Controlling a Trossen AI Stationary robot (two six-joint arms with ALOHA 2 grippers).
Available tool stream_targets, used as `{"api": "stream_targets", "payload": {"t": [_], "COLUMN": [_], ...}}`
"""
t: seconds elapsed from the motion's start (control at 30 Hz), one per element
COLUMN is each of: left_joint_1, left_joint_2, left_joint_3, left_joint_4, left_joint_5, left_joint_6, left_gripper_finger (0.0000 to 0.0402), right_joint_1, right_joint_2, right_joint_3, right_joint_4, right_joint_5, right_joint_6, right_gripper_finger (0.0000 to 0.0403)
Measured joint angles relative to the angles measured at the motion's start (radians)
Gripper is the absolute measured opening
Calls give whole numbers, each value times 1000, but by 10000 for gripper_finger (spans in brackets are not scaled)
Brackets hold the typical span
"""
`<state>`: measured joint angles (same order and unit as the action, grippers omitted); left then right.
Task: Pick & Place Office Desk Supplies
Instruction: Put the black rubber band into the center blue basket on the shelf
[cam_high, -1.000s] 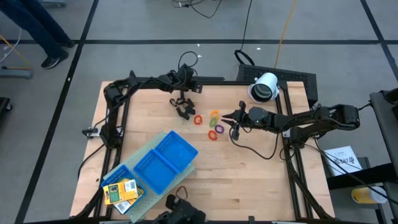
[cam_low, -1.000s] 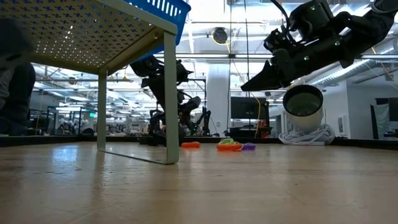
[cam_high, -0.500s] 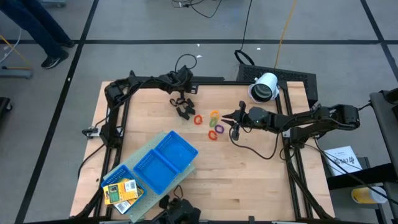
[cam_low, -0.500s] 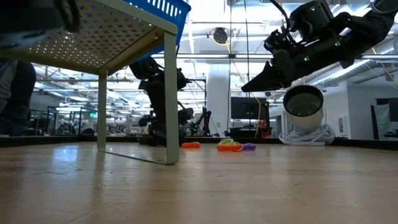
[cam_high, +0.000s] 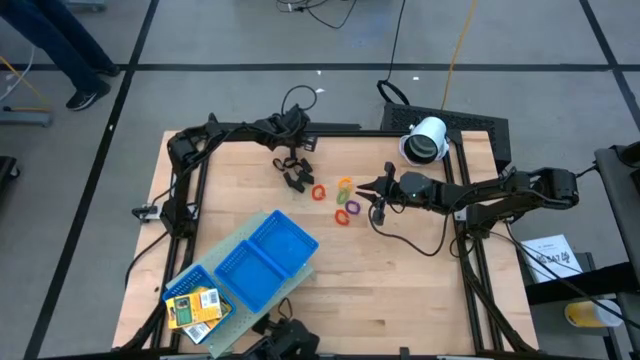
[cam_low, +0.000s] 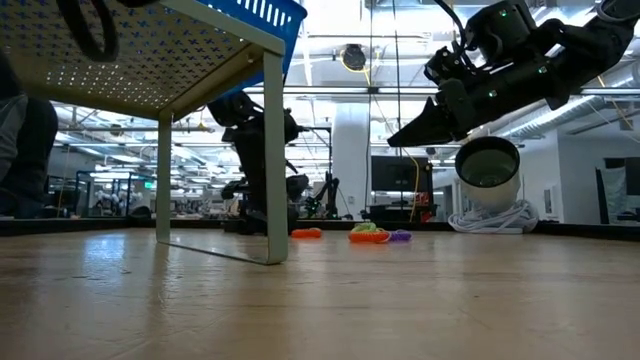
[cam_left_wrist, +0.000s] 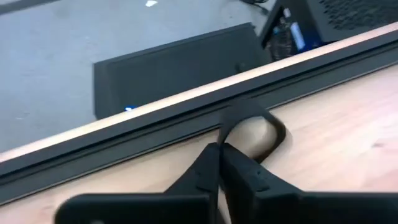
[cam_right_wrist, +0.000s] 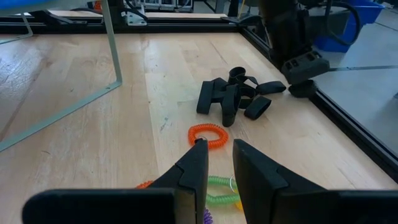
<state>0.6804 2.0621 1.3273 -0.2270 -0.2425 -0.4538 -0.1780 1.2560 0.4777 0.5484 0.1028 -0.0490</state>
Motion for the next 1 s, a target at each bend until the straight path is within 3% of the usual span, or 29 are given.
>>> {"api": "stream_targets", "payload": {"t": [0.2, 0.47, 0.73, 1.0], "left_joint_1": [0, -31, -82, -135], "left_joint_2": [0, -10, -39, -145], "left_joint_3": [-2, -1, 4, 4], "left_joint_4": [-3, 32, 5, 50], "left_joint_5": [-8, 121, 51, 94], "left_joint_6": [7, 28, 80, 121], "left_gripper_finger": [5, 3, 2, 1], "right_joint_1": [0, 0, 0, 0], "right_joint_2": [0, 0, 0, 0], "right_joint_3": [0, 0, 0, 0], "right_joint_4": [-3, -2, 0, -1], "right_joint_5": [0, 0, 0, 0], "right_joint_6": [0, 0, 0, -1], "right_gripper_finger": [63, 63, 63, 63]}}
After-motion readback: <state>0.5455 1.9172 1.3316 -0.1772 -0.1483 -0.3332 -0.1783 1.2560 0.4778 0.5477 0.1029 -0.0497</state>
